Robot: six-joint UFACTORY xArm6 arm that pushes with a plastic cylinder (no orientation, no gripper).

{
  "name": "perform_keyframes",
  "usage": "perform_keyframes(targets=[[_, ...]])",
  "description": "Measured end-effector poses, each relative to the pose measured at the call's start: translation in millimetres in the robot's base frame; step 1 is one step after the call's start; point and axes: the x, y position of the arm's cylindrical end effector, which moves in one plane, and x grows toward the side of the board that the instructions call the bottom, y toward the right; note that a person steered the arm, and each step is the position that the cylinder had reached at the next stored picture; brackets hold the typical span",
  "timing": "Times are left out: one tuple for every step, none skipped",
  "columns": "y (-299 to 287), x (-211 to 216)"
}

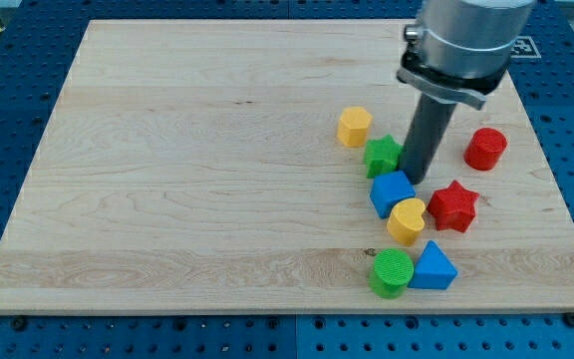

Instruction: Tap the blue cube

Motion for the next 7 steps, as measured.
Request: perform_keyframes(targets=[[-0.8, 0.0], [-0.8, 0.0], [4.9, 0.0], [10.3, 0.9], [14.2, 3.7], [19.8, 18.4], [14.4, 18.5]])
